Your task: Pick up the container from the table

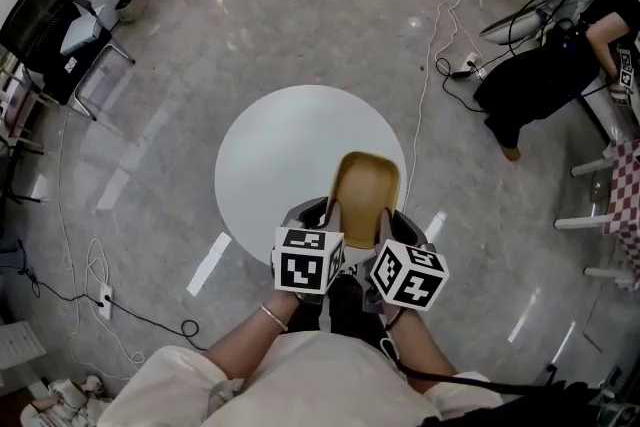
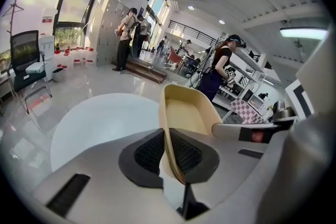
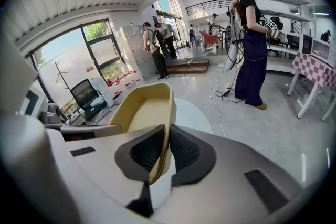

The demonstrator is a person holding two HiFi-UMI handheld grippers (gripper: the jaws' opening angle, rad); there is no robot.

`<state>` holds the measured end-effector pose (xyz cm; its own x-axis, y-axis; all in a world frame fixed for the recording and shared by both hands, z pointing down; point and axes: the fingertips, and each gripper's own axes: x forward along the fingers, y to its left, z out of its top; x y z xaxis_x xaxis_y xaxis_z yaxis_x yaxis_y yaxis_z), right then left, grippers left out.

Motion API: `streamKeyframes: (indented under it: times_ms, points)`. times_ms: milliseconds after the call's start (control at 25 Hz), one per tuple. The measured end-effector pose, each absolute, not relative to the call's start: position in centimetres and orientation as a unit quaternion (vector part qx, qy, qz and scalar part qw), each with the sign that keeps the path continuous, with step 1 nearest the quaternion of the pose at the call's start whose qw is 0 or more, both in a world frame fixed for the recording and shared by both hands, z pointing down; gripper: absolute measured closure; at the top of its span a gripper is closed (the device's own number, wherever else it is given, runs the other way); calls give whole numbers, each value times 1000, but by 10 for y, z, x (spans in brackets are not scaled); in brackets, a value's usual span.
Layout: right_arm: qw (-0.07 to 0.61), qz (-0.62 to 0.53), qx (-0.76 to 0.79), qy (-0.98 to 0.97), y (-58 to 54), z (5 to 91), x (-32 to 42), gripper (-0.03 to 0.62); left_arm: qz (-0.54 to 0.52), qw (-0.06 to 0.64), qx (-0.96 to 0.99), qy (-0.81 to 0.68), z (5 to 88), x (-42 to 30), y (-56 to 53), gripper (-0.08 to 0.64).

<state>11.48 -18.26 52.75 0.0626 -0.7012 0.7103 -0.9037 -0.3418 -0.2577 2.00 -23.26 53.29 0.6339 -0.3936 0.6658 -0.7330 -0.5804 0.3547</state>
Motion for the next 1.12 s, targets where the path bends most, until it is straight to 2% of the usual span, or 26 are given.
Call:
streamKeyframes:
  times_ms: [320,680,1120]
  points:
    - [104,392,748,-525,-165,525,130,540,277,299,867,-286,530,41,-226,520]
    - [65,387,789,-473,-125,514,177,538,288,276,890,-221,518,99,-198,520]
    - [29,400,818,-413,-32,522,229,540,323,251,898,-160,528,162,-115,520]
